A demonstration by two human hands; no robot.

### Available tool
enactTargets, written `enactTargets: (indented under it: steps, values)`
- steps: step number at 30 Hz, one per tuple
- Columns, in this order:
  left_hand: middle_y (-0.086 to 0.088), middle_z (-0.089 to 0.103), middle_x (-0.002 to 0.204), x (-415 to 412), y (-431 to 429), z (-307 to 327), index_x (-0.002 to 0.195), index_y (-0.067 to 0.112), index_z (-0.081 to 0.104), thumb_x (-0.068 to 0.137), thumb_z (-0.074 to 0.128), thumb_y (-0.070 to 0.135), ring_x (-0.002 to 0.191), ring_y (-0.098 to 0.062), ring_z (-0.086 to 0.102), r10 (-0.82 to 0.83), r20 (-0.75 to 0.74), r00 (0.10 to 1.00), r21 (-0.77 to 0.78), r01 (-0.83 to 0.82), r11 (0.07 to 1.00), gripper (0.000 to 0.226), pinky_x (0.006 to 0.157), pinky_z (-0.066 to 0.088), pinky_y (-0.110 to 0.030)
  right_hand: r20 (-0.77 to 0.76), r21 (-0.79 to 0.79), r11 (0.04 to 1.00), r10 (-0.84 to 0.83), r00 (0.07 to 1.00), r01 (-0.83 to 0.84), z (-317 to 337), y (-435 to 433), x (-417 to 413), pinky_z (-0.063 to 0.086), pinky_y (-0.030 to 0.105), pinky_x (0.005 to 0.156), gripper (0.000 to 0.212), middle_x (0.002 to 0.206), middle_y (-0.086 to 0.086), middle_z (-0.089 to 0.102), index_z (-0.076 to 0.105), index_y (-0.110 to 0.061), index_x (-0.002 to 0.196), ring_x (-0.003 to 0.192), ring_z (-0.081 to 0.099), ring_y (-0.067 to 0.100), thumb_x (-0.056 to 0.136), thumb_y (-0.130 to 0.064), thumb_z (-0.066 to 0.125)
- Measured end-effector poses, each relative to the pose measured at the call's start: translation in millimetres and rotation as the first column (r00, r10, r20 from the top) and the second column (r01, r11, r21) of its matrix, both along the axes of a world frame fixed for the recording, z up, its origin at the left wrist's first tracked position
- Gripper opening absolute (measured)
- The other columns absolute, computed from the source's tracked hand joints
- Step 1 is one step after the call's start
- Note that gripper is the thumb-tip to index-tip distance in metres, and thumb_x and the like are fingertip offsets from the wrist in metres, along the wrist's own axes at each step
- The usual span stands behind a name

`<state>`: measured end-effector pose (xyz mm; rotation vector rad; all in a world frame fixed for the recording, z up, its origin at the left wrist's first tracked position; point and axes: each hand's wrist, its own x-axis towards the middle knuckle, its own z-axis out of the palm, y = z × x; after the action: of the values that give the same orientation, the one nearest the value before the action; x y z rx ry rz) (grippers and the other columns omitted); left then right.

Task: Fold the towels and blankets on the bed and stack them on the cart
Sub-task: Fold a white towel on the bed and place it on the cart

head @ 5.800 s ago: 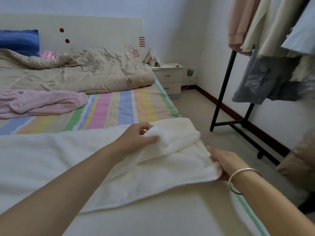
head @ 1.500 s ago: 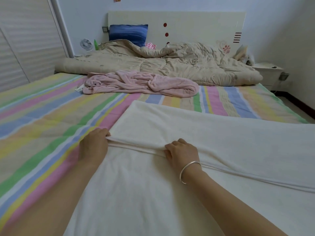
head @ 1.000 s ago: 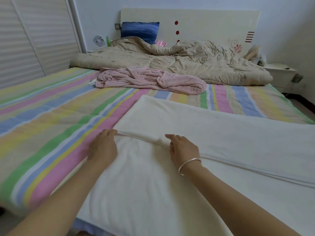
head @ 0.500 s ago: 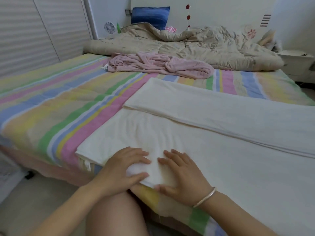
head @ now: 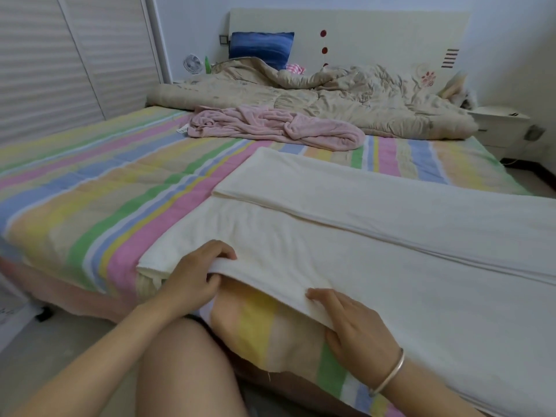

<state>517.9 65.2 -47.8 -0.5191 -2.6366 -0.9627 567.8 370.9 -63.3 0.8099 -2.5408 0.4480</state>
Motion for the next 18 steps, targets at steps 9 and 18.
enactTargets:
  steps: [9, 18]
  values:
    - [-0.003, 0.065, 0.089, -81, 38, -1, 0.099, 0.016, 0.063, 0.075, 0.058, -0.006, 0.08, -0.031, 0.061, 0.342, -0.283, 0.896, -0.266, -0.416, 0.87, 0.032, 0.069, 0.039, -0.036, -0.264, 0.006, 0.799, -0.579, 0.771, 0.601, 19, 71, -42, 0.038, 0.034, 0.06, 0.023, 0.07, -0.001, 0.062, 0.064, -0.016, 0.091, 0.064, 0.059, 0.028, 0.073, -0.003, 0.055]
    - [-0.019, 0.055, 0.092, -200, 66, 59, 0.1, 0.005, 0.059, 0.08, 0.057, -0.006, 0.077, -0.038, 0.058, 0.3, -0.544, 0.784, -0.372, -0.546, 0.751, 0.024, 0.061, 0.043, -0.043, -0.418, -0.041, 0.796, -0.563, 0.713, 0.604, 65, 131, -171, 0.033, 0.026, 0.046, 0.022, 0.079, 0.003, 0.065, 0.066, -0.018, 0.095, 0.069, 0.065, 0.028, 0.094, -0.03, 0.047]
